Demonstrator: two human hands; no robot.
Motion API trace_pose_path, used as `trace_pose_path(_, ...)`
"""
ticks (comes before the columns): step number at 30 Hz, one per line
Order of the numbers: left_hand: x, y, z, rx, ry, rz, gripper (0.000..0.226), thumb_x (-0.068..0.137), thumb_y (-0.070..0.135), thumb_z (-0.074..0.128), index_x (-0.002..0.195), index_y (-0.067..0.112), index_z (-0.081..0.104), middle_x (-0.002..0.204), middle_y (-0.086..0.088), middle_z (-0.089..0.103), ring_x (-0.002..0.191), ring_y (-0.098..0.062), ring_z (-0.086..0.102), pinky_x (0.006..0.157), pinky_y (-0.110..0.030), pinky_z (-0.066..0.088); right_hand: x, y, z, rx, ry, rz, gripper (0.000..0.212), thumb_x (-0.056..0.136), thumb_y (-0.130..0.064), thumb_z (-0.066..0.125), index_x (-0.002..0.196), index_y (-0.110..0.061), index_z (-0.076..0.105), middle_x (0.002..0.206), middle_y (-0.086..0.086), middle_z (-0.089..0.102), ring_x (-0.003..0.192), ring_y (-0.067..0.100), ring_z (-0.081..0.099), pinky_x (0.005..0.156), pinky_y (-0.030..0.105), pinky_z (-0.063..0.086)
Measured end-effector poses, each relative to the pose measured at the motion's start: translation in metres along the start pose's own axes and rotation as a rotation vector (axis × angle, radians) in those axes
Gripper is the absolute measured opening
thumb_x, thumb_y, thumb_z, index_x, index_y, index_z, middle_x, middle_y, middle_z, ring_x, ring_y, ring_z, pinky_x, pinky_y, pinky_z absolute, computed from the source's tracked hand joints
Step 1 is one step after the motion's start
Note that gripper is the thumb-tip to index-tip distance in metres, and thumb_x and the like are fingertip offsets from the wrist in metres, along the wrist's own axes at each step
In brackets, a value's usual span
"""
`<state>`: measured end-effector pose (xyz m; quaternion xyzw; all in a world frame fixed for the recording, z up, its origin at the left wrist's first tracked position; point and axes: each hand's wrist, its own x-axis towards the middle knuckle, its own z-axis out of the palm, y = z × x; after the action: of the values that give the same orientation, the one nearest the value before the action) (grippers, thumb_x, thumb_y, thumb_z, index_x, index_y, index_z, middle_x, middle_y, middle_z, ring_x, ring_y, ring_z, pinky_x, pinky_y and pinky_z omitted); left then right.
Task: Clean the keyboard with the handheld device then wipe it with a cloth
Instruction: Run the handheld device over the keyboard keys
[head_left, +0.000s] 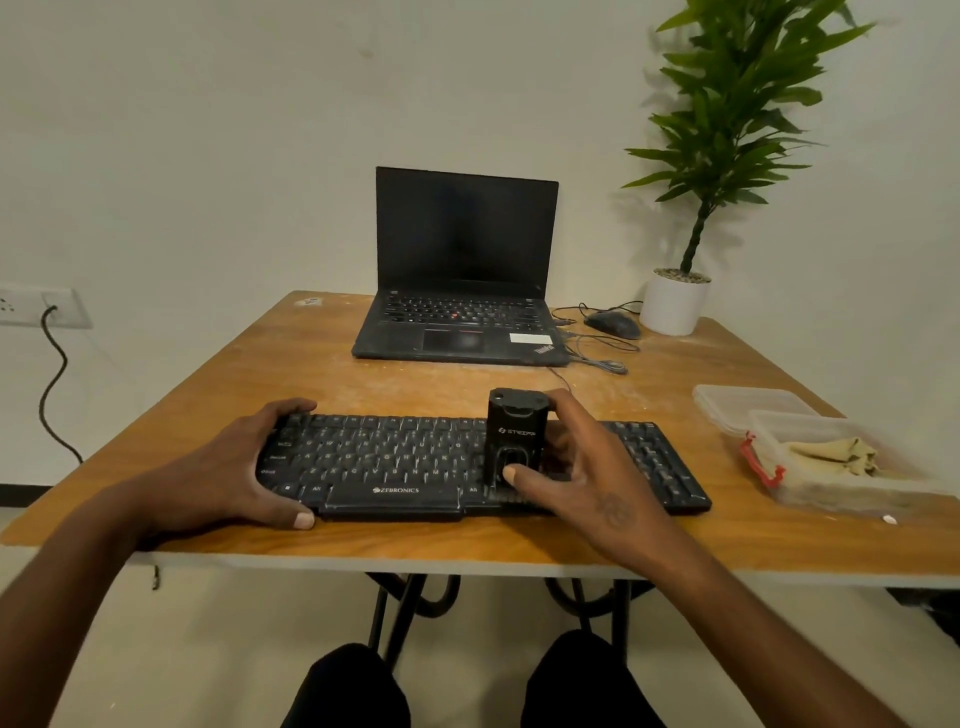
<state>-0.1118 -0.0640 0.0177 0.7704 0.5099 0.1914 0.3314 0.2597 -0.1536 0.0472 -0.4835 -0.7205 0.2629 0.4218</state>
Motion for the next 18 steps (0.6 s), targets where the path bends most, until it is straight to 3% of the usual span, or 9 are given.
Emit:
trace_pose_path(5, 0.000, 0.001, 0.001, -0.014, -0.011, 0.000, 0.124, 0.039, 0.068, 0.094, 0.143, 0.061, 0.025, 0.138, 0.019, 0.039, 0.120, -0.006, 0.048, 0.090, -0.024, 0.046, 0.011, 0.006, 0.002, 0.013, 0.018, -0.020, 0.052, 0.092, -0.020, 0.073, 0.136, -0.031, 0.047, 0.128, -0.018, 0.061, 0.115, -0.002, 0.059, 0.088, 0.022, 0.057)
trace_pose_path(8, -0.002, 0.003, 0.001, -0.012, -0.016, -0.009, 0.124, 0.042, 0.065, 0.094, 0.144, 0.059, 0.025, 0.137, 0.021, 0.038, 0.120, -0.006, 0.047, 0.087, -0.020, 0.044, 0.036, 0.013, 0.003, -0.041, 0.043, -0.006, 0.055, 0.093, -0.022, 0.071, 0.139, -0.034, 0.043, 0.126, -0.016, 0.059, 0.110, -0.004, 0.057, 0.077, 0.015, 0.055)
trace_pose_path(12, -0.002, 0.004, 0.000, -0.019, -0.018, -0.016, 0.123, 0.042, 0.065, 0.094, 0.144, 0.060, 0.025, 0.137, 0.020, 0.039, 0.120, -0.006, 0.047, 0.088, -0.022, 0.044, 0.067, 0.021, 0.007, -0.082, 0.079, 0.005, 0.051, 0.093, -0.017, 0.071, 0.136, -0.023, 0.045, 0.128, 0.001, 0.063, 0.107, 0.008, 0.064, 0.079, 0.027, 0.061)
trace_pose_path(18, -0.002, 0.005, 0.001, -0.028, -0.012, -0.010, 0.125, 0.040, 0.066, 0.094, 0.144, 0.057, 0.026, 0.137, 0.020, 0.039, 0.120, -0.006, 0.048, 0.089, -0.021, 0.045, 0.056, 0.013, 0.011, -0.073, 0.063, -0.007, 0.047, 0.093, -0.018, 0.071, 0.132, -0.023, 0.046, 0.125, -0.003, 0.065, 0.105, 0.006, 0.065, 0.075, 0.022, 0.059)
